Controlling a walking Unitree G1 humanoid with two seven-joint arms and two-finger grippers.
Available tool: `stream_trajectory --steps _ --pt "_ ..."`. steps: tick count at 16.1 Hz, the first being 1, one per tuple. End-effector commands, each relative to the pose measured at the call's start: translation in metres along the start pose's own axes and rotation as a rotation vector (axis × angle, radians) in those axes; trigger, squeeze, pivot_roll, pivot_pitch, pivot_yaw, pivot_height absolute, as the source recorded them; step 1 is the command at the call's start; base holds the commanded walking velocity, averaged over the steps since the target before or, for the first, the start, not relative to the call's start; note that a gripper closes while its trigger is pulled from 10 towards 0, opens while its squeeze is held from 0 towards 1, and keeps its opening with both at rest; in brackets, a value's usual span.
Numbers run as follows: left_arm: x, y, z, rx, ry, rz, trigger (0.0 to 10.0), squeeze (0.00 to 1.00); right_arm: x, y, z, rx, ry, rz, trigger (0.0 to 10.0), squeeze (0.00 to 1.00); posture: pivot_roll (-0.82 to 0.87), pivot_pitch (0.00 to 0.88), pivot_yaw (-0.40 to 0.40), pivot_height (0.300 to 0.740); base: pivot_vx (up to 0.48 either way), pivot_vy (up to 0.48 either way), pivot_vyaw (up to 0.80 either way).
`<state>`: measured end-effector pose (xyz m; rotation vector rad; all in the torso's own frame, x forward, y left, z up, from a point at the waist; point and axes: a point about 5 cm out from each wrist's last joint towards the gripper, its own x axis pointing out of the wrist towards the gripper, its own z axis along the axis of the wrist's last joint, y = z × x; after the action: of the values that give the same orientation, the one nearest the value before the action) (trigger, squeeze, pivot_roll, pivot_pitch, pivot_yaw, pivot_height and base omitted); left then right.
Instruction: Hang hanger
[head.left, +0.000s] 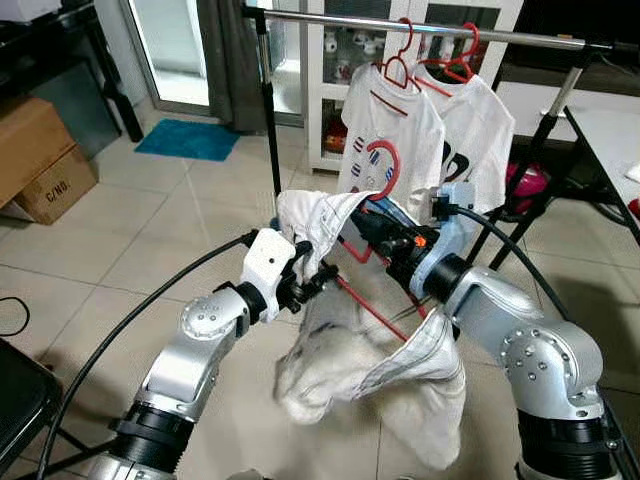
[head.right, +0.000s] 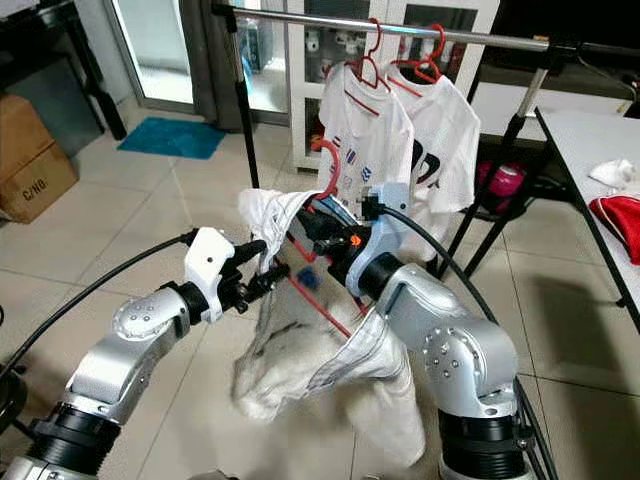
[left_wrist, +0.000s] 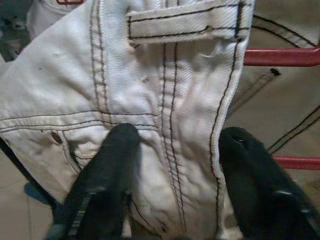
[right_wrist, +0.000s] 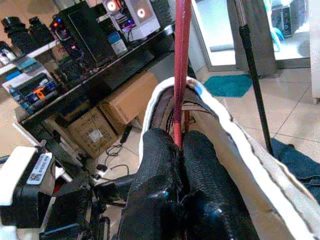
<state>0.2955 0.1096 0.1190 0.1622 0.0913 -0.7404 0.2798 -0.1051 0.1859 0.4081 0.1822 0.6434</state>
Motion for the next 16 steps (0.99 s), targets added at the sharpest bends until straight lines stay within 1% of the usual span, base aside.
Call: stream_trajectory --steps 1,3,5,11,12,13,14,16 --pt "0.001 0.001 0.000 0.012 0.001 0.014 0.0 0.00 -0.004 0.007 0.012 -0.003 -0.060 0.038 10.0 0.00 -0.06 0.000 0.018 0.740 0.000 0.000 0.00" --pt "0.002 0.007 -0.003 0.023 0.008 0.052 0.0 0.00 -0.004 0.007 0.012 0.018 -0.063 0.047 10.0 0.00 -0.06 0.000 0.018 0.740 0.000 0.000 0.00" --pt "0.002 0.008 -0.003 0.032 0.005 0.070 0.0 0.00 -0.004 0.008 0.012 0.028 -0.065 0.051 10.0 0.00 -0.06 0.000 0.010 0.740 0.000 0.000 0.00" --pt "-0.003 0.012 -0.005 0.048 0.015 0.104 0.0 0.00 -0.004 0.007 0.013 0.028 -0.066 0.053 10.0 0.00 -0.05 0.000 0.004 0.740 0.000 0.000 0.00" --pt "-0.004 0.014 -0.005 0.050 0.016 0.107 0.0 0.00 -0.004 0.007 0.013 0.026 -0.067 0.053 6.2 0.00 -0.05 0.000 0.005 0.740 0.000 0.000 0.00" --pt "-0.005 0.016 -0.006 0.053 0.023 0.118 0.0 0.00 -0.004 0.007 0.013 0.023 -0.073 0.054 1.9 0.00 -0.05 0.000 0.006 0.740 0.000 0.000 0.00" --pt "-0.006 0.019 -0.006 0.053 0.027 0.126 0.0 0.00 -0.004 0.006 0.013 0.019 -0.076 0.054 0.0 0.00 -0.05 0.000 0.008 0.740 0.000 0.000 0.00" --pt "-0.008 0.025 -0.006 0.053 0.034 0.149 0.0 0.00 -0.005 0.006 0.014 0.012 -0.080 0.056 0.0 0.00 -0.05 0.000 0.009 0.740 0.000 0.000 0.00"
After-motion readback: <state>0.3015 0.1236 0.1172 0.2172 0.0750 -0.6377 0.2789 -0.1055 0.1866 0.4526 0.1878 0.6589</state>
